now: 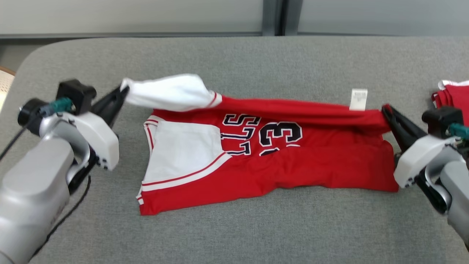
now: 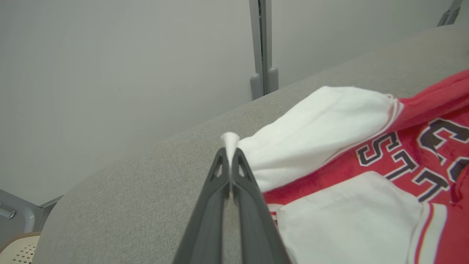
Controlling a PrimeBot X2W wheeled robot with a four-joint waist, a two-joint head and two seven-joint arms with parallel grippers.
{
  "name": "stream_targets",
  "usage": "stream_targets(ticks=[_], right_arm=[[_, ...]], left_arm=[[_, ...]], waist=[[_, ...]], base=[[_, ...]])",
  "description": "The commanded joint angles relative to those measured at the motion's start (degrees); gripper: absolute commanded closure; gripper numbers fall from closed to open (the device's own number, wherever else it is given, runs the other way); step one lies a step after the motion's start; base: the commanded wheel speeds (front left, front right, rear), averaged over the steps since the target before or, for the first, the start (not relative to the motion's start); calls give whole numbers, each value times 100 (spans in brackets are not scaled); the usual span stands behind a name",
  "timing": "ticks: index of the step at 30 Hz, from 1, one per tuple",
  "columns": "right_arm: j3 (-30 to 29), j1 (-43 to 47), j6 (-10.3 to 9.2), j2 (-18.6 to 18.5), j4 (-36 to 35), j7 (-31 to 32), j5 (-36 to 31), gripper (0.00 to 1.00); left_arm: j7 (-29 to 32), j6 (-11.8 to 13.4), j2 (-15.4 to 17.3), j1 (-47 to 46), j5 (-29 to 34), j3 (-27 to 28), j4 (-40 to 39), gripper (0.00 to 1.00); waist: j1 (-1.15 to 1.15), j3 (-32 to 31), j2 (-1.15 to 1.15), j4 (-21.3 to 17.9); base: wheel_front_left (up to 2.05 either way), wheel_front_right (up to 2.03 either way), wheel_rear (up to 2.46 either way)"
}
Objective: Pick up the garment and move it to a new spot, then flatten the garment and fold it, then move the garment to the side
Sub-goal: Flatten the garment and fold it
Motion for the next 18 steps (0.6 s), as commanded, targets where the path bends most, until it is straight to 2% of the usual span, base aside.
stream_targets(ticks=[1,6,18], right_arm=[[33,160,-13,-74,-27,-27,92,100],[359,636,-13,-340,-186,98,385,100],[973,1003,-13,-891,-834,854,1082,100]], left_arm=[[30,-4,86,167,9,-59,-81,100],[400,8,409,826,-36,-398,-844,100],[1045,535,1038,1745,-62,-716,-2213,100]], waist=[[0,-213,0,103],[0,-512,0,216],[0,-762,0,201]], base=[[0,0,0],[0,0,0],[0,0,0]])
